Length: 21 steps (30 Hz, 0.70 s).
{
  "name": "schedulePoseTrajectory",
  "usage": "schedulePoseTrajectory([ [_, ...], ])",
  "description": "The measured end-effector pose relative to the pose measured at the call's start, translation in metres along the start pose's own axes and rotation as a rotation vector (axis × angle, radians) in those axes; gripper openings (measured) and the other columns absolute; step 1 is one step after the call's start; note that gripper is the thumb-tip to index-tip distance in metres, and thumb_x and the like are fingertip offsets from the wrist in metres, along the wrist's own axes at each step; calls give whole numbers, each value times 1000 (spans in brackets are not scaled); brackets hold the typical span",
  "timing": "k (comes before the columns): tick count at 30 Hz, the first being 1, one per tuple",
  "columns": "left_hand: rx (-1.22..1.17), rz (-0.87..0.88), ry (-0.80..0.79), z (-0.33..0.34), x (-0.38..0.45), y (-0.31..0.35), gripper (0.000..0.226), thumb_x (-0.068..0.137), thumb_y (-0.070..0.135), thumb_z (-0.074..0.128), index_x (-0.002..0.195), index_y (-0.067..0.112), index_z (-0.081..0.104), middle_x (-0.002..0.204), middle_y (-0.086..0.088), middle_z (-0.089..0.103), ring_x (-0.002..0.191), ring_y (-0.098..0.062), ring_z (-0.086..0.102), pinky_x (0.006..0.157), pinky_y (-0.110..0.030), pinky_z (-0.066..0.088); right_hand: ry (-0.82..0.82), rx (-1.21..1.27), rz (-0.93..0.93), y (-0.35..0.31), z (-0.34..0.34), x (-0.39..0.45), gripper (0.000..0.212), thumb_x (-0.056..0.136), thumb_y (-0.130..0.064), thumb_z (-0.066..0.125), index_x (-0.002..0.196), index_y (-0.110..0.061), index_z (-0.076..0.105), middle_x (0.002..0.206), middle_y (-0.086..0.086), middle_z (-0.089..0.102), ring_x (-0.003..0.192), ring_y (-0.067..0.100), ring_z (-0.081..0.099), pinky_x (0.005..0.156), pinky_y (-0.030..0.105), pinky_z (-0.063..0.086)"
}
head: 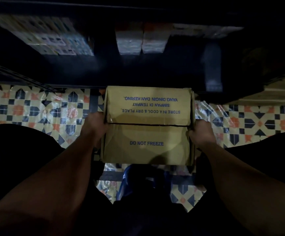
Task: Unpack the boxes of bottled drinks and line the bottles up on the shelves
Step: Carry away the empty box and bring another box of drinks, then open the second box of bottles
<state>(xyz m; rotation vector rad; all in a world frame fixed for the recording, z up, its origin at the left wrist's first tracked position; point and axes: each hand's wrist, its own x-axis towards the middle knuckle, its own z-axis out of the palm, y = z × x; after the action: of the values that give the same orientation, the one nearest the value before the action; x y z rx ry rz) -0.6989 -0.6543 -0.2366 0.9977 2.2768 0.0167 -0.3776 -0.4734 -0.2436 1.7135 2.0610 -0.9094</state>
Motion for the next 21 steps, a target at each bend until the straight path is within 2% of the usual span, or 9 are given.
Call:
schedulePoseTrajectory([
  [3, 8, -1, 22, -4, 9, 4, 13, 96, 8, 59, 89, 2, 68, 75, -2, 54, 62, -11, 46, 55, -20, 32, 50, 16, -43, -3, -1, 9, 6, 81, 1, 62, 82, 4, 66, 77, 14, 58, 74, 30, 57, 65, 29, 41],
  [5, -31, -15, 57, -6, 14, 6, 23, 94, 5, 60, 73, 13, 57, 67, 6, 45, 58, -2, 38, 50, -17, 27, 82, 15, -58, -4, -1, 15, 4, 80, 1, 62, 79, 3, 65, 77, 16, 61, 76, 34, 61, 65, 29, 42],
  [8, -74, 6, 86, -7, 15, 7, 39, 92, 0, 61, 63, 22, 44, 63, 7, 43, 56, -1, 40, 49, -16, 26, 107, 48, -52, -6, -1, 19, 6, 80, 1, 62, 82, 4, 67, 82, 20, 66, 78, 36, 64, 66, 33, 50],
  [11, -74, 20, 105, -4, 12, 5, 27, 92, 0, 60, 68, 13, 56, 62, 7, 44, 56, -1, 42, 51, -16, 28, 115, 31, -61, -5, 2, 17, 7, 80, 1, 63, 82, 4, 69, 78, 17, 65, 75, 34, 63, 66, 33, 49],
  [13, -63, 13, 119, 0, 17, 4, 21, 92, 1, 60, 72, 8, 60, 63, 6, 44, 58, -2, 41, 57, -20, 38, 124, 15, -49, -6, 4, 19, 8, 80, 1, 62, 84, 3, 69, 79, 14, 63, 75, 31, 61, 66, 32, 48],
  [15, -20, -29, 131, 5, 21, 5, 24, 94, 5, 58, 71, 12, 56, 67, 0, 49, 60, -7, 43, 82, -32, 51, 144, 1, -34, -9, 8, 23, 12, 81, 0, 61, 89, 1, 69, 86, 16, 66, 79, 32, 63, 69, 36, 54],
  [16, 1, -60, 137, 7, 23, 7, 20, 95, 7, 57, 76, 11, 59, 71, -3, 53, 63, -10, 47, 91, -35, 50, 160, -5, -26, -10, 11, 25, 13, 82, -1, 60, 91, 0, 69, 90, 17, 67, 82, 34, 64, 71, 37, 55],
  [18, 3, -121, 154, 10, 23, 14, 13, 98, 8, 53, 97, 3, 64, 85, -10, 61, 72, -16, 52, 79, -35, 48, 213, -11, -1, -12, 16, 27, 17, 85, -3, 58, 100, -3, 66, 96, 18, 68, 87, 35, 64, 74, 39, 56],
  [21, -26, -137, 190, 8, 10, 27, 30, 103, 5, 46, 133, 3, 48, 112, -23, 61, 95, -33, 62, 75, -40, 47, 290, -3, 20, -15, 14, 25, 26, 90, -7, 59, 116, -11, 57, 106, 14, 66, 97, 35, 64, 80, 47, 57],
])
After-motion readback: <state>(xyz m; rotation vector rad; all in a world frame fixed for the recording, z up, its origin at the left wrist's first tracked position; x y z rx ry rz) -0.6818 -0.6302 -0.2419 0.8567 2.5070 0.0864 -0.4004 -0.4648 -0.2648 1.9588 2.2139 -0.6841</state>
